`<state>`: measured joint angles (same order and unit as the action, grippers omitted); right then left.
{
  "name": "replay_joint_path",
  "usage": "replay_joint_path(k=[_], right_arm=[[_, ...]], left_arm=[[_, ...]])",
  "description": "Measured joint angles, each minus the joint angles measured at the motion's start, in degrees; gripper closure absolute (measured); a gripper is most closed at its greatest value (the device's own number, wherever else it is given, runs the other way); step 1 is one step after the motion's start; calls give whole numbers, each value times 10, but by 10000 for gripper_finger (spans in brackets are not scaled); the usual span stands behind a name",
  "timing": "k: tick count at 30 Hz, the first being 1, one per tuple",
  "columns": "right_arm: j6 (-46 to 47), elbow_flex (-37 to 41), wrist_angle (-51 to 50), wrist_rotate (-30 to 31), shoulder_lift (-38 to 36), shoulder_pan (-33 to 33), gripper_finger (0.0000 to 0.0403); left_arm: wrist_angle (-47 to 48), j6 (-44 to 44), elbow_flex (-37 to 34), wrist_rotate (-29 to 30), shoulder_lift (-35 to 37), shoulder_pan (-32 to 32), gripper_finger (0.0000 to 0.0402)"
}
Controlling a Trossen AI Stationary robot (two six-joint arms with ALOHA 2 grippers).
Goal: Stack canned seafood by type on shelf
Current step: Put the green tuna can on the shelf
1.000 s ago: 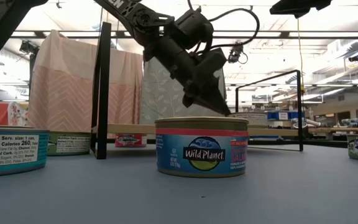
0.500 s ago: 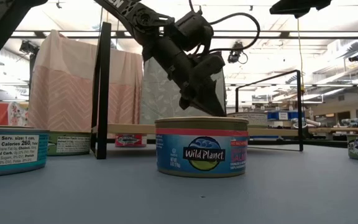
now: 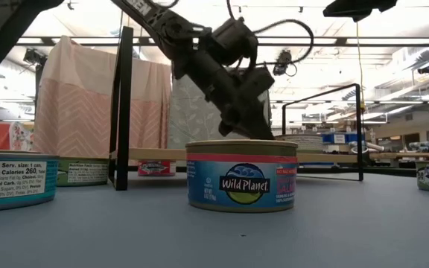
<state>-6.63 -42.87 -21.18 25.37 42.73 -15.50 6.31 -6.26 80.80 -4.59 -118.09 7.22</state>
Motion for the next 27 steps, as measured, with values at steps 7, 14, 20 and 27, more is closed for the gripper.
replay_joint_path(k=[7,14,20,27], right_arm=[[3,0,-2,0,0,-2,316],[4,0,-9,0,0,-2,316],[4,0,-12,0,0,-2,316],[4,0,-12,0,0,-2,316]], left_arm=[[11,14,35,-2,-23,0,401],[8,17,58,-7,-23,1,401],[2,16,58,-7,-23,2,401],[-26,15,58,-6,-23,2,401]])
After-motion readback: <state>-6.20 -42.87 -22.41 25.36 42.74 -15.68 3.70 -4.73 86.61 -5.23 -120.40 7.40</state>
